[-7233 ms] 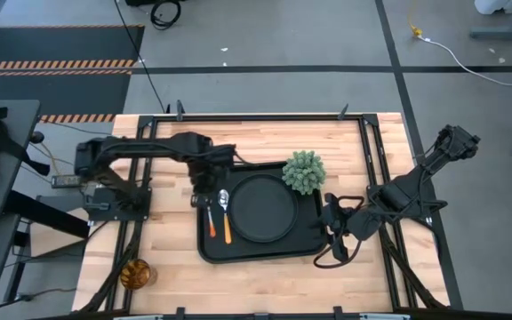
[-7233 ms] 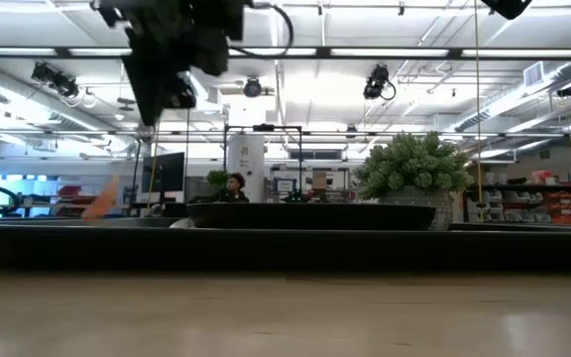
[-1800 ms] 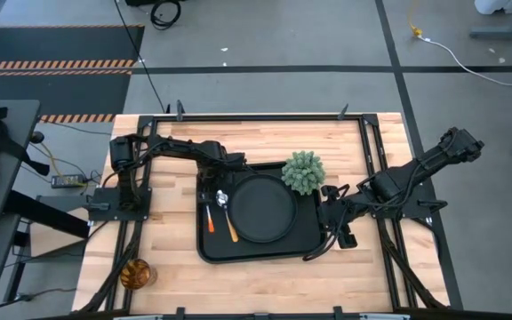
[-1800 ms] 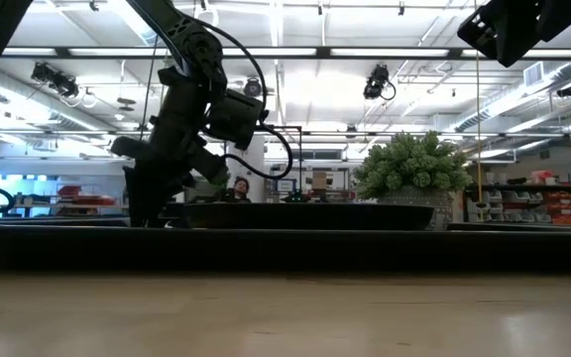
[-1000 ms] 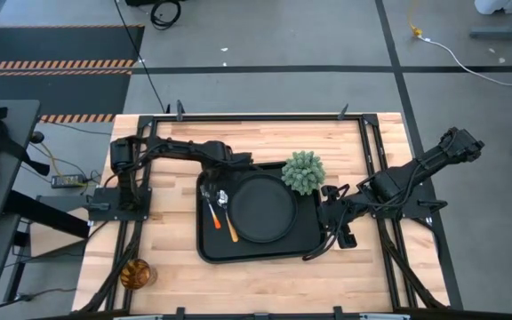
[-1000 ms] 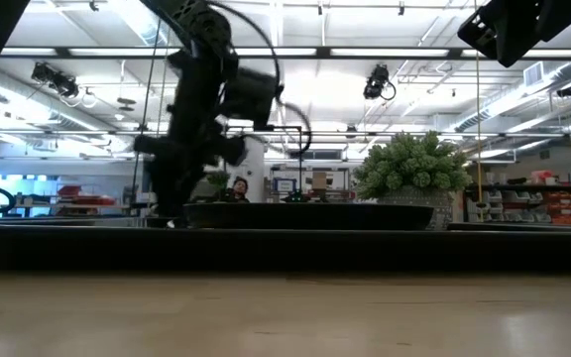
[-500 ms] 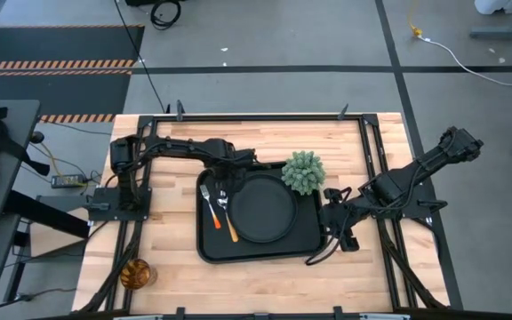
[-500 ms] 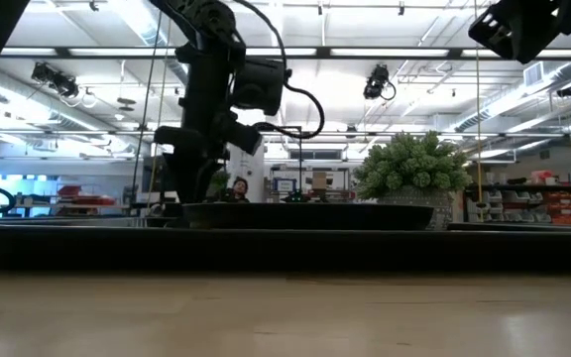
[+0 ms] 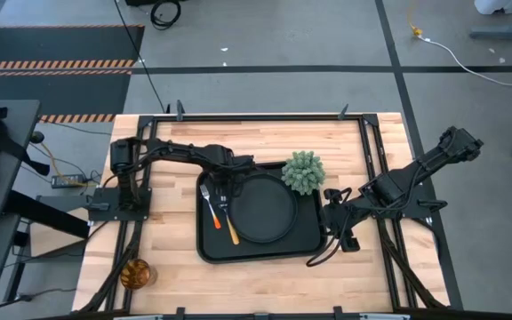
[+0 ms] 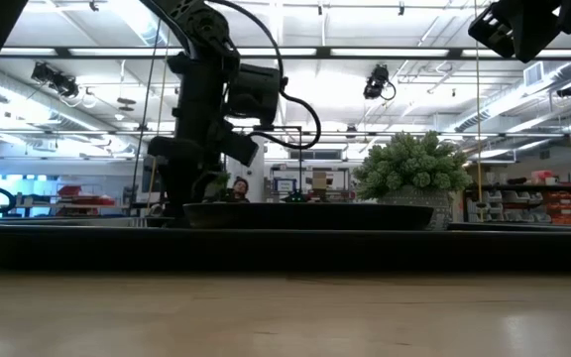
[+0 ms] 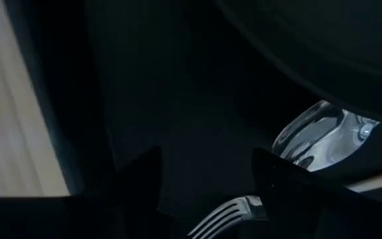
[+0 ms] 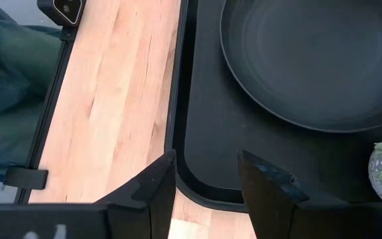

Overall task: Pick and place plate/cup/fork/spoon on tray
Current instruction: Adjust the utensils on the black tray

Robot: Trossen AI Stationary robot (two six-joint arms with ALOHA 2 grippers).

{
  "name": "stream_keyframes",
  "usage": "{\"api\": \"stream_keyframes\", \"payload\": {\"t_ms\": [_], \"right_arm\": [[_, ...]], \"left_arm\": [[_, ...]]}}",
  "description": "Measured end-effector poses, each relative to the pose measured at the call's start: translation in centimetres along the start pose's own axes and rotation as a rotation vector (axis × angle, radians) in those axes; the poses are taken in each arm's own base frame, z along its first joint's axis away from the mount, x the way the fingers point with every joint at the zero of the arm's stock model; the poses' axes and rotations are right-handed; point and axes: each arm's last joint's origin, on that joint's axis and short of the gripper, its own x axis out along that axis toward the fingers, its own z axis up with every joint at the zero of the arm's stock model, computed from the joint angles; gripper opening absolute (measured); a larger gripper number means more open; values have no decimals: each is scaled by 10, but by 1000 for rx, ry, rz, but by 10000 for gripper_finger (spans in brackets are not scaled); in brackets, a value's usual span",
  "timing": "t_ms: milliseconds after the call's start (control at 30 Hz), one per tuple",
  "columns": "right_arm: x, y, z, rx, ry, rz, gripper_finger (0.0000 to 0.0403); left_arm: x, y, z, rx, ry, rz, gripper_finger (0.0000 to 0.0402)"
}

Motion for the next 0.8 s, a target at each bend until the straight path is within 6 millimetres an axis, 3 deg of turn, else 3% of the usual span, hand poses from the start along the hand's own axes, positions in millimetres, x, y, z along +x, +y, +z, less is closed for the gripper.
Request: {"api": "stream_keyframes", "payload": {"t_ms": [400,633,800], "right_arm": [[0,0,0,0,-3,1,167],[0,0,0,18,-3,1,167],[0,0,0,21,-1,0,167]], "left_arm": [[-15,0,-8,-51,9,41,236],[-20,-13,-4,-110,-59,-116,236],[-20,-20,1,-120,-95,-123,236]]}}
